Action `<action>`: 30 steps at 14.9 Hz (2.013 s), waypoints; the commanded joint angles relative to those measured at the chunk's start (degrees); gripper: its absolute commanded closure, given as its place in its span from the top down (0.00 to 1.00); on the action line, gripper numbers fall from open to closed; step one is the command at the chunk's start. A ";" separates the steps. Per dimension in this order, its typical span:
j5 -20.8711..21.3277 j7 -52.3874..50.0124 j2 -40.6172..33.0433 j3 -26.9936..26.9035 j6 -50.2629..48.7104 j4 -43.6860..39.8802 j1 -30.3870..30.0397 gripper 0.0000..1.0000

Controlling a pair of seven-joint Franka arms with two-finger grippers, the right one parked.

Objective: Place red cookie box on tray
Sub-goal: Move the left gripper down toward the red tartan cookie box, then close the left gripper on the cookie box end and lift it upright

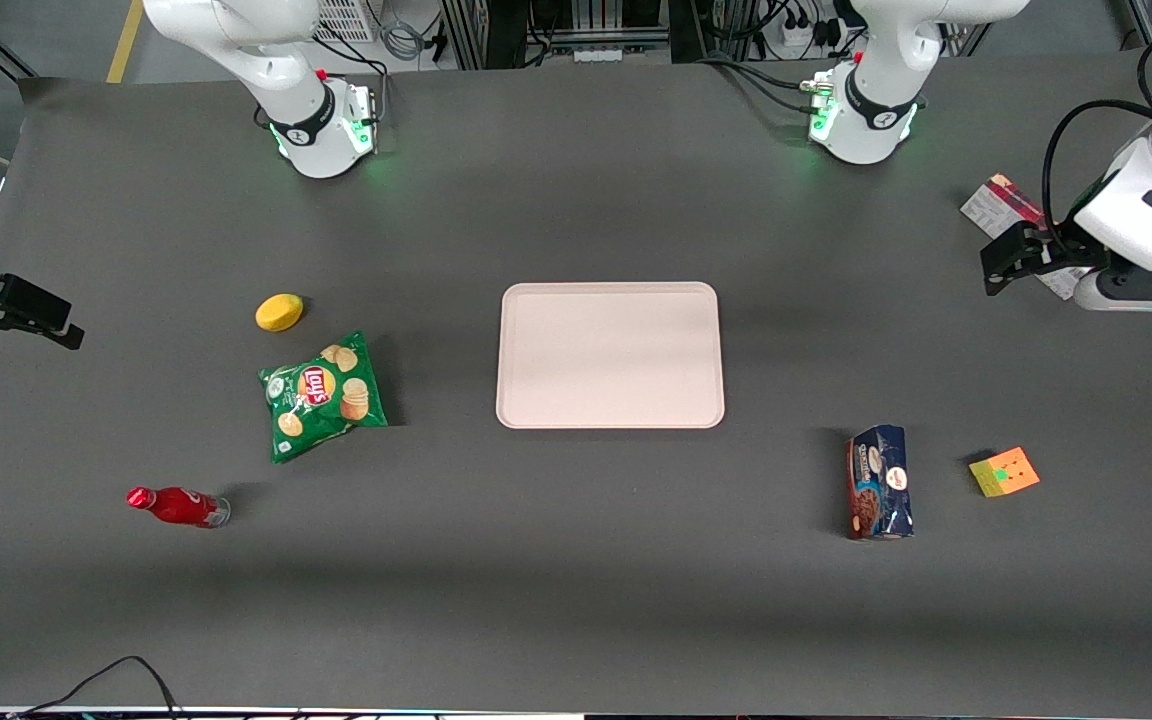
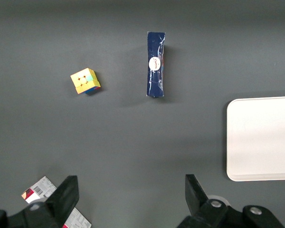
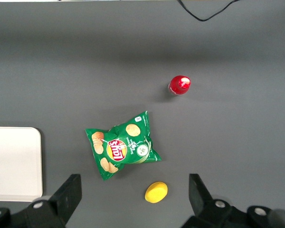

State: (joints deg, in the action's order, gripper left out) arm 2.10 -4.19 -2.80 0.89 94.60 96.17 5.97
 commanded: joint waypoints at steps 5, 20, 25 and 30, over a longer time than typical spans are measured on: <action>0.28 3.38 -0.37 -0.19 -1.88 -1.08 0.09 1.00; -0.87 -4.24 -4.83 -0.54 -4.18 13.75 -12.11 1.00; -0.08 -3.90 -14.15 -0.54 6.10 32.12 -21.07 1.00; 3.44 -3.28 -21.27 -4.39 12.86 44.60 -24.17 1.00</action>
State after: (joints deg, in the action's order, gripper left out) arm 3.50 -7.16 -16.99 -1.10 102.18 131.55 -17.30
